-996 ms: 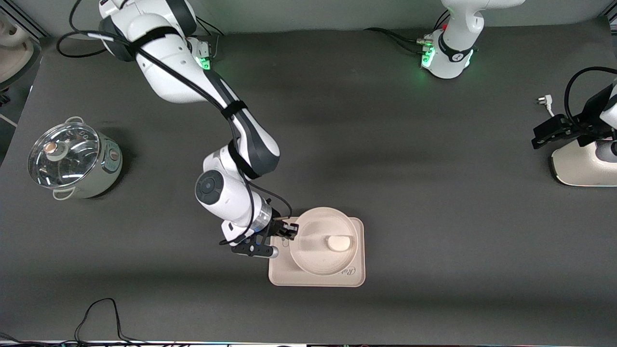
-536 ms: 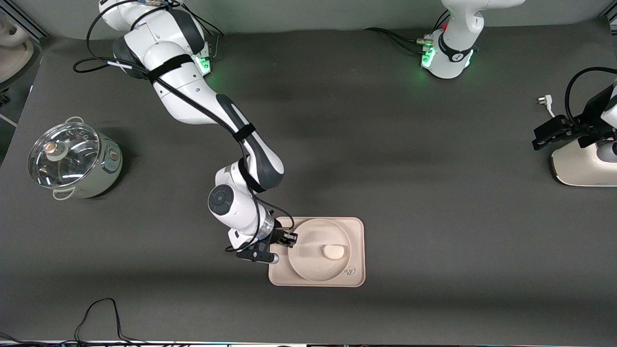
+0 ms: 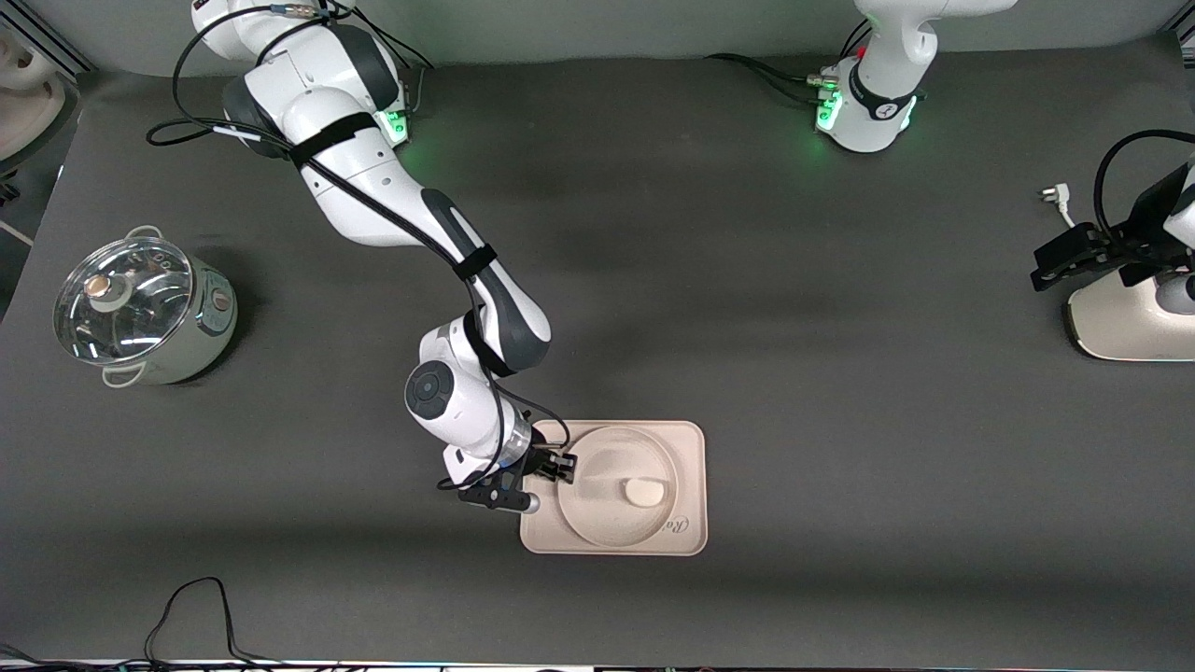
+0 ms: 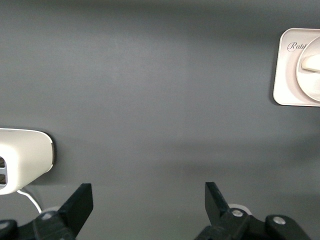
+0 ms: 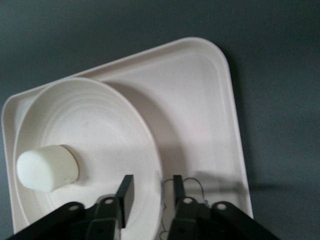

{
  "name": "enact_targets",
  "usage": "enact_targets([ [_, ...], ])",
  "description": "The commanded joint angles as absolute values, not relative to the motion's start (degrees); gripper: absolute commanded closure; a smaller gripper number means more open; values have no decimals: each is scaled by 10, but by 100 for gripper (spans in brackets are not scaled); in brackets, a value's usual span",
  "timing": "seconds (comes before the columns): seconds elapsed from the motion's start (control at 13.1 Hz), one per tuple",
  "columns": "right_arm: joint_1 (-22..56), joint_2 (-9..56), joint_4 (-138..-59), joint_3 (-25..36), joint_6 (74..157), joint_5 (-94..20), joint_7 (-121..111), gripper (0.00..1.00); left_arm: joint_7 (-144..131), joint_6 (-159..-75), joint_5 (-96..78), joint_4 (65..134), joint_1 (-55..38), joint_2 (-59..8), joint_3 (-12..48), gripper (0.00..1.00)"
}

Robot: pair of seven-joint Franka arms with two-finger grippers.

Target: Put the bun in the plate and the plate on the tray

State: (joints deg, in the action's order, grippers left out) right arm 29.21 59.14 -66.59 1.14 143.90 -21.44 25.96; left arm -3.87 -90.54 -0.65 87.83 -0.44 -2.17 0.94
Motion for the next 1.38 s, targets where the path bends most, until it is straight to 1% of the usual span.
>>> enact_targets([
  [0.0, 286, 554, -659, 5, 1385, -231, 247, 0, -30, -909, -9, 875, -9, -22, 5, 0],
  [0.23, 276, 471, -664, 12, 1248, -222, 250, 0, -30, -909, -9, 875, -9, -22, 5, 0],
  [0.38, 269, 406, -681, 30, 1160, -220, 250, 0, -30, -909, -9, 875, -9, -23, 6, 0],
  [0.54, 237, 330, -719, 31, 1078, -205, 247, 0, -30, -909, -9, 875, -9, -22, 6, 0],
  [0.69, 202, 237, -776, 26, 1017, -162, 234, 0, -30, -909, -8, 875, -9, -23, 5, 0],
  [0.84, 179, 159, -806, 18, 940, -117, 204, 0, -30, -909, -7, 875, -9, -23, 6, 0],
  [1.0, 134, 112, -818, -1, 886, -64, 151, 0, -30, -909, -7, 875, -10, -23, 6, 0],
  [1.07, 114, 85, -837, -3, 871, -41, 108, 0, -30, -909, -7, 875, -10, -23, 6, 0],
  [1.23, 74, 35, -882, -1, 870, -12, 32, 0, -30, -907, -6, 875, -8, -24, 5, 0],
  [1.3, 61, 25, -889, 3, 870, -8, 10, 0, -30, -909, -6, 875, -6, -26, 5, 0],
])
